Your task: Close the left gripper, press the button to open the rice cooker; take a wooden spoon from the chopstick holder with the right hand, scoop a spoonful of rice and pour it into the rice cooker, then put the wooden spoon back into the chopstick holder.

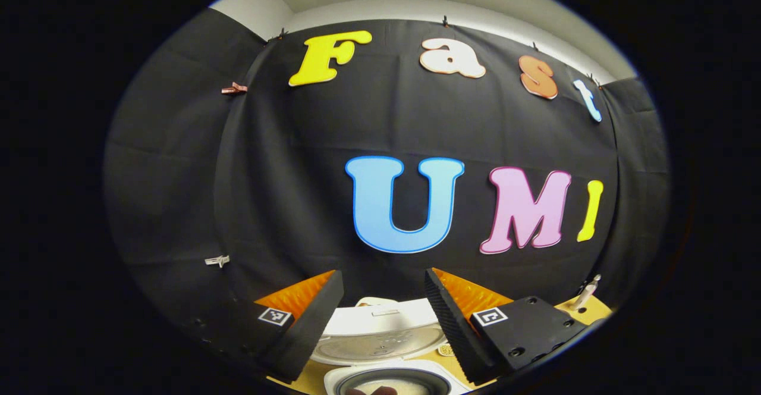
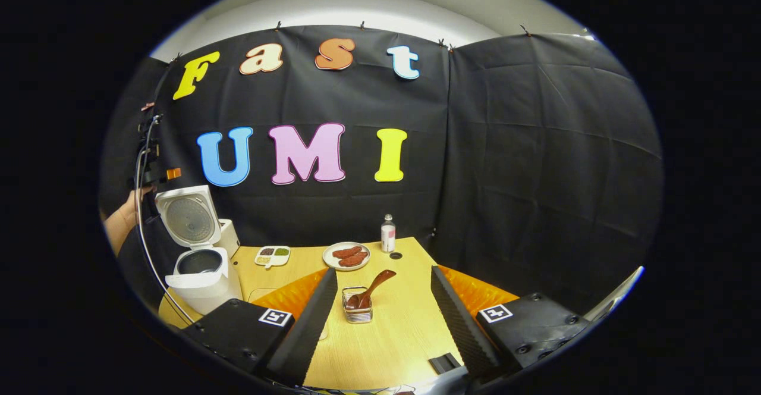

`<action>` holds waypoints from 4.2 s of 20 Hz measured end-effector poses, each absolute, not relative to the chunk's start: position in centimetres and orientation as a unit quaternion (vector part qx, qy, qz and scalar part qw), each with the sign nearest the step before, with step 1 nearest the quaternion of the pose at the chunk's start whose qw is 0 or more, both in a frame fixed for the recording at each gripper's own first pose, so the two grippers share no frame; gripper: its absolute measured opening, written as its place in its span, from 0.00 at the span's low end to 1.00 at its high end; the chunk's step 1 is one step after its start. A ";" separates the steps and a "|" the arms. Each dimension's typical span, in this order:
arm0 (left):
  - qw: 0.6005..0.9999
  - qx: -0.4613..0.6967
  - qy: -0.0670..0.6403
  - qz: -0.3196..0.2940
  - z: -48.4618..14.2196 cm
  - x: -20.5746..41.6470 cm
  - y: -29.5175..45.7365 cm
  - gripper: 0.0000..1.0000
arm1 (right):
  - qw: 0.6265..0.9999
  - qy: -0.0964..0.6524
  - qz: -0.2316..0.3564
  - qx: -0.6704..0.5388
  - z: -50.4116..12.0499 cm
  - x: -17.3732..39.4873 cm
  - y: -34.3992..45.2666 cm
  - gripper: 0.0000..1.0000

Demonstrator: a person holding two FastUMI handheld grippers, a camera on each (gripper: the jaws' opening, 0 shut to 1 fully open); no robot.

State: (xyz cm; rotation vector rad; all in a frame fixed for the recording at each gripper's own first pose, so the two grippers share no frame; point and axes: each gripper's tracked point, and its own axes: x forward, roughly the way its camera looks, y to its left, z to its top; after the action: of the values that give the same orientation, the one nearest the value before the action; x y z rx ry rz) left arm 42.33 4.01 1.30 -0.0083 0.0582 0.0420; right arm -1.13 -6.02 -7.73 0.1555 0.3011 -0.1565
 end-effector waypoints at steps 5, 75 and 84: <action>0.997 0.019 0.064 0.049 -1.6 46.3 4.8 0.95 | 0.980 0.169 -0.070 0.074 -8.9 -2.7 -4.7 0.98; 0.970 0.009 0.239 0.031 -24.4 24.5 -3.8 0.99 | 0.972 0.193 0.006 0.134 -13.5 -3.0 -8.7 0.99; 0.984 -0.017 0.178 0.017 -20.2 23.7 -3.6 0.96 | 0.977 0.174 0.007 0.125 -12.4 -2.7 -9.3 0.99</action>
State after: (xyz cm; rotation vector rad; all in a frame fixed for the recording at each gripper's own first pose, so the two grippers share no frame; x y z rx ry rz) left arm 23.70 -3.62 -20.22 -0.0350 0.3579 0.0348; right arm -2.67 -9.28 -12.42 0.2525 0.3499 0.0133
